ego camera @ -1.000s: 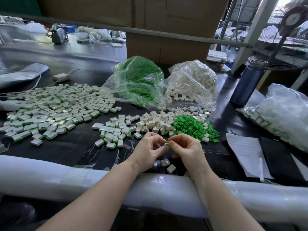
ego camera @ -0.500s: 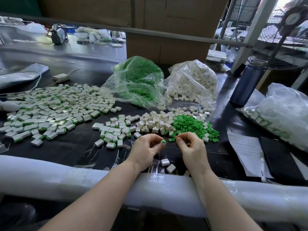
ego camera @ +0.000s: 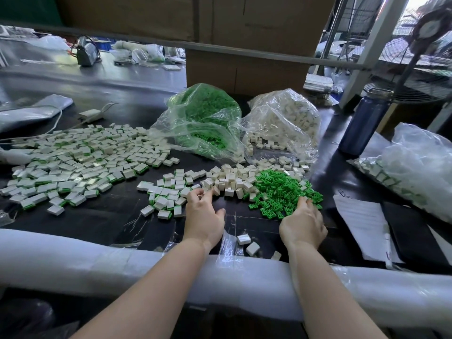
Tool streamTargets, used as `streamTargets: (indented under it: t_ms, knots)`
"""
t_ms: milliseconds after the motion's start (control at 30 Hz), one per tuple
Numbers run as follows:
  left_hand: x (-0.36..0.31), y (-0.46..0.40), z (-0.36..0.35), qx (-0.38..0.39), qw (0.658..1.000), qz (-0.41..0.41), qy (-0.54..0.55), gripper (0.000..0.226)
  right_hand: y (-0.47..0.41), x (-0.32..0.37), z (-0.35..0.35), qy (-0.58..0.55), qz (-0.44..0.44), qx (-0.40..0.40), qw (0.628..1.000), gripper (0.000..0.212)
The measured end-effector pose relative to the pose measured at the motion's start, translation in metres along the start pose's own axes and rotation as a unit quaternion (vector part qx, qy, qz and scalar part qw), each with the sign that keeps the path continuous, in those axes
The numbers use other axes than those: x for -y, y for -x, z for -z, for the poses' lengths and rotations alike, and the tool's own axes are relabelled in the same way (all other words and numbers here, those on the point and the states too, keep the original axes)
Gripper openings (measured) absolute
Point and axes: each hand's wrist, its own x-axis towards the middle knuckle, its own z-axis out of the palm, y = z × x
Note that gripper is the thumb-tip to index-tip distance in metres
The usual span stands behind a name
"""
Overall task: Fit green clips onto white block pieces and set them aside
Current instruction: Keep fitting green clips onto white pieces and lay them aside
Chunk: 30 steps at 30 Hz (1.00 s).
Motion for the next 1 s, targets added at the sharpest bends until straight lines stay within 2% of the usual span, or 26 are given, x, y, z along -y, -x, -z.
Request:
streamTargets:
  t_ms: [133, 433, 633, 733, 800, 867, 1000]
  knots:
    - [-0.001, 0.0, 0.0, 0.011, 0.999, -0.006, -0.032, 0.056, 0.0, 0.0, 0.0, 0.017, -0.002, 0.005, 1.0, 0.061]
    - [0.0, 0.001, -0.002, 0.013, 0.998, -0.029, -0.047, 0.052, -0.002, -0.002, 0.001, -0.031, -0.015, -0.037, 0.999, 0.029]
    - [0.0, 0.001, -0.003, 0.006, 0.996, -0.055, -0.066, 0.049, -0.005, -0.004, -0.001, -0.073, -0.024, -0.054, 0.996, 0.021]
    - [-0.001, 0.002, -0.002, -0.027, 0.993, -0.088, -0.07, 0.042, -0.003, -0.002, -0.001, -0.152, 0.04, -0.077, 0.985, 0.017]
    - [-0.002, 0.004, -0.001, -0.037, 0.989, -0.127, -0.066, 0.035, 0.003, 0.001, 0.0, -0.234, 0.129, -0.05, 0.962, 0.015]
    - [-0.004, 0.006, -0.001, -0.023, 0.984, -0.165, -0.06, 0.032, 0.011, 0.007, -0.001, -0.282, 0.196, 0.018, 0.939, 0.016]
    - [-0.007, 0.007, -0.001, 0.025, 0.977, -0.208, -0.045, 0.036, 0.02, 0.011, -0.004, -0.274, 0.26, 0.147, 0.914, 0.025]
